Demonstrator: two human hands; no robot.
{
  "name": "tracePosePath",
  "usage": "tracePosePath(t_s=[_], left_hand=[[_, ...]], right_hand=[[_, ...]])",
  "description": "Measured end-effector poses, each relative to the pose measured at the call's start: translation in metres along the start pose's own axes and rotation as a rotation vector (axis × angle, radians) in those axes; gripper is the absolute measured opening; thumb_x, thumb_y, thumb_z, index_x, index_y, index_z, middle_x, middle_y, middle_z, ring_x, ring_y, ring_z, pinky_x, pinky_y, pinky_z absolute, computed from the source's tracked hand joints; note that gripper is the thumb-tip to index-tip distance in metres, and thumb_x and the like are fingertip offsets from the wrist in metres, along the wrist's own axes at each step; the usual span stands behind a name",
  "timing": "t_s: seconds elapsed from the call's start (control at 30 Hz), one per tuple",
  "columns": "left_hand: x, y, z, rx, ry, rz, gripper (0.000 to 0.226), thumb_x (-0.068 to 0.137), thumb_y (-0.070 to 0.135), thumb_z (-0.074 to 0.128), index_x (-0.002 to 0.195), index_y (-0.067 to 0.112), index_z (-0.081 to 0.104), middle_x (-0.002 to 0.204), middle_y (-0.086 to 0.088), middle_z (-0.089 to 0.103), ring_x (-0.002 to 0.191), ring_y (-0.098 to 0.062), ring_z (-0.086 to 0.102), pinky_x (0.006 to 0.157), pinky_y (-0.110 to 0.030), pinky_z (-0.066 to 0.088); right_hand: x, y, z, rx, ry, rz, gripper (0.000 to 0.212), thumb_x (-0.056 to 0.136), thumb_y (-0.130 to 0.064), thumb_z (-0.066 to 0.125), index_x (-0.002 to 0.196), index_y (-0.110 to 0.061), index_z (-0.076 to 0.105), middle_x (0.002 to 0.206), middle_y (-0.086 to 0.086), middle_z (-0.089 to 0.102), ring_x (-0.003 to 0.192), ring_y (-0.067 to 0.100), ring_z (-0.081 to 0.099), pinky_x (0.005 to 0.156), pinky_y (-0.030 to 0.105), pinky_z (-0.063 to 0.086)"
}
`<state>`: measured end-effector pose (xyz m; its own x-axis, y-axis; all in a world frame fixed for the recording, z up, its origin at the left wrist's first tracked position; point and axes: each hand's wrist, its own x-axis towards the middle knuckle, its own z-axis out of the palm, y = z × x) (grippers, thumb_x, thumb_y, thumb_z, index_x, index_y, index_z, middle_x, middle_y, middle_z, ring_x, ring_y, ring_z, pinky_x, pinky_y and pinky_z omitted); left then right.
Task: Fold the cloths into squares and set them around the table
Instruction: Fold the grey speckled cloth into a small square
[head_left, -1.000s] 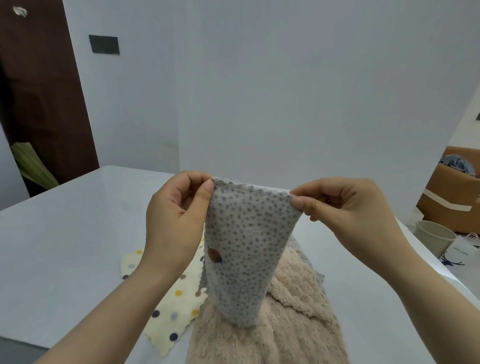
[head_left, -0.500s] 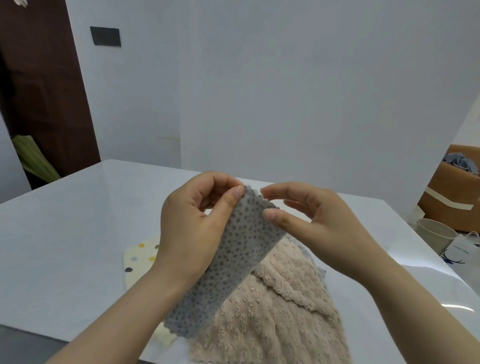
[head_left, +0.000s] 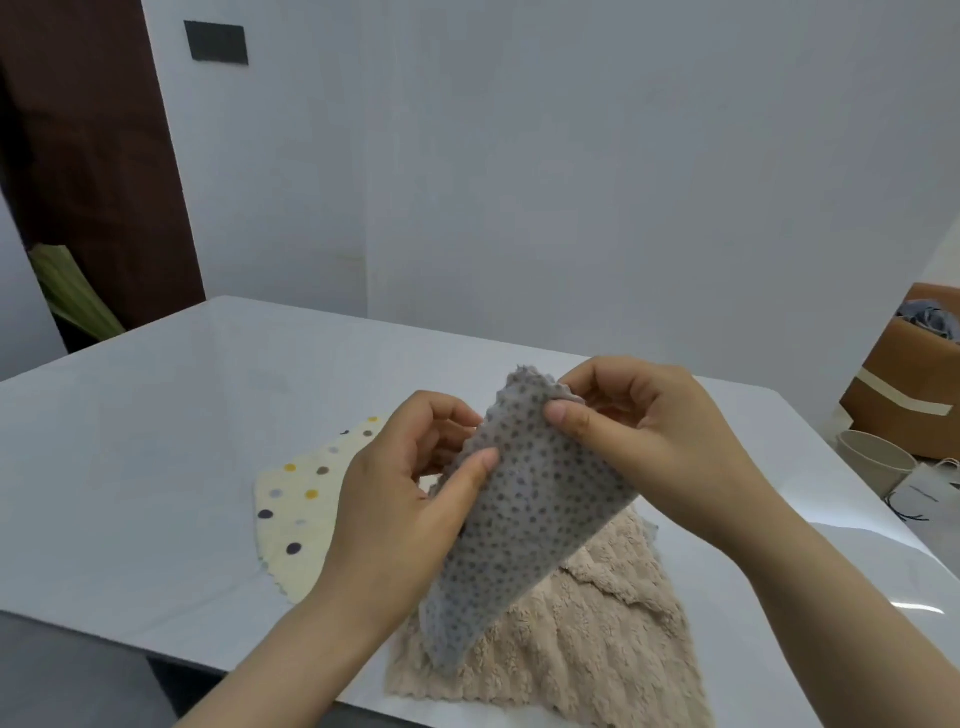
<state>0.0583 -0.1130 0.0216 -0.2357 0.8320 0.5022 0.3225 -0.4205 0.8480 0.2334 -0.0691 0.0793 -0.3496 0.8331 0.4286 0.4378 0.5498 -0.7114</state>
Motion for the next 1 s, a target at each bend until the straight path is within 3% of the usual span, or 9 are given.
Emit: tracePosePath(t_s=[0.17,0.37,0.53,0.67,0.77,0.87,0.93,1.0], left_hand=[[-0.005,-0.002,0.004,-0.051,-0.008,-0.018,0.019,0.081,0.015,0.07,0.084,0.029,0.059,0.078,0.005,0.068,0.076,-0.012,0.065,0.061,-0.044,0.058],[-0.006,-0.003,0.005,-0.072,-0.015,-0.035,0.017,0.078,0.018,0.073,0.082,0.028,0.059,0.078,0.004,0.067,0.075,-0.013,0.064,0.06,-0.043,0.058],[-0.008,-0.007,0.002,-0.104,-0.065,-0.046,0.01,0.077,0.017,0.074,0.072,0.018,0.065,0.071,-0.001,0.066,0.068,-0.019,0.064,0.053,-0.029,0.056],[-0.009,-0.012,-0.001,-0.127,-0.109,-0.075,0.008,0.078,0.017,0.072,0.071,0.014,0.075,0.067,-0.001,0.072,0.064,-0.013,0.068,0.058,-0.017,0.053],[-0.012,-0.018,-0.004,-0.067,-0.177,-0.075,0.013,0.078,0.023,0.07,0.067,0.019,0.076,0.068,0.005,0.072,0.069,-0.006,0.068,0.065,-0.012,0.049],[-0.016,-0.028,-0.005,-0.037,-0.198,-0.114,0.016,0.073,0.036,0.067,0.064,0.026,0.075,0.067,0.012,0.069,0.067,-0.001,0.062,0.061,-0.01,0.044],[-0.018,-0.036,-0.006,-0.022,-0.217,-0.144,0.016,0.076,0.035,0.069,0.065,0.025,0.075,0.068,0.009,0.069,0.065,-0.004,0.062,0.061,-0.017,0.048],[-0.021,-0.042,-0.008,0.006,-0.249,-0.16,0.016,0.081,0.031,0.071,0.069,0.021,0.075,0.071,0.003,0.07,0.069,-0.012,0.066,0.065,-0.035,0.056]], right_hand=[[-0.004,-0.003,0.005,-0.004,-0.019,-0.001,0.006,0.084,-0.029,0.07,0.083,-0.024,0.074,0.08,-0.008,0.073,0.078,0.011,0.069,0.074,0.035,0.057],[-0.001,-0.002,0.008,0.0,0.031,-0.004,0.007,0.085,-0.024,0.07,0.079,-0.024,0.075,0.077,-0.008,0.073,0.077,0.009,0.068,0.071,0.027,0.053],[-0.003,0.0,0.006,0.012,0.057,-0.011,0.01,0.086,-0.023,0.068,0.078,-0.023,0.074,0.076,-0.008,0.073,0.075,0.009,0.068,0.068,0.022,0.053],[-0.003,0.0,0.002,0.023,0.085,-0.009,0.011,0.087,-0.025,0.067,0.079,-0.024,0.074,0.077,-0.008,0.073,0.075,0.008,0.068,0.069,0.023,0.053],[-0.003,0.001,-0.002,0.02,0.123,-0.009,0.011,0.087,-0.026,0.066,0.08,-0.022,0.074,0.079,-0.003,0.073,0.078,0.016,0.068,0.072,0.029,0.052],[-0.002,0.005,-0.006,0.016,0.174,0.002,0.011,0.087,-0.026,0.066,0.08,-0.022,0.074,0.079,-0.002,0.073,0.079,0.016,0.068,0.072,0.029,0.052],[-0.001,0.007,-0.009,0.015,0.204,0.015,0.01,0.087,-0.026,0.067,0.08,-0.023,0.074,0.078,-0.004,0.073,0.079,0.014,0.068,0.071,0.025,0.051],[0.0,0.009,-0.012,0.009,0.223,0.025,0.01,0.086,-0.026,0.067,0.08,-0.024,0.074,0.079,-0.007,0.073,0.079,0.01,0.068,0.071,0.021,0.051]])
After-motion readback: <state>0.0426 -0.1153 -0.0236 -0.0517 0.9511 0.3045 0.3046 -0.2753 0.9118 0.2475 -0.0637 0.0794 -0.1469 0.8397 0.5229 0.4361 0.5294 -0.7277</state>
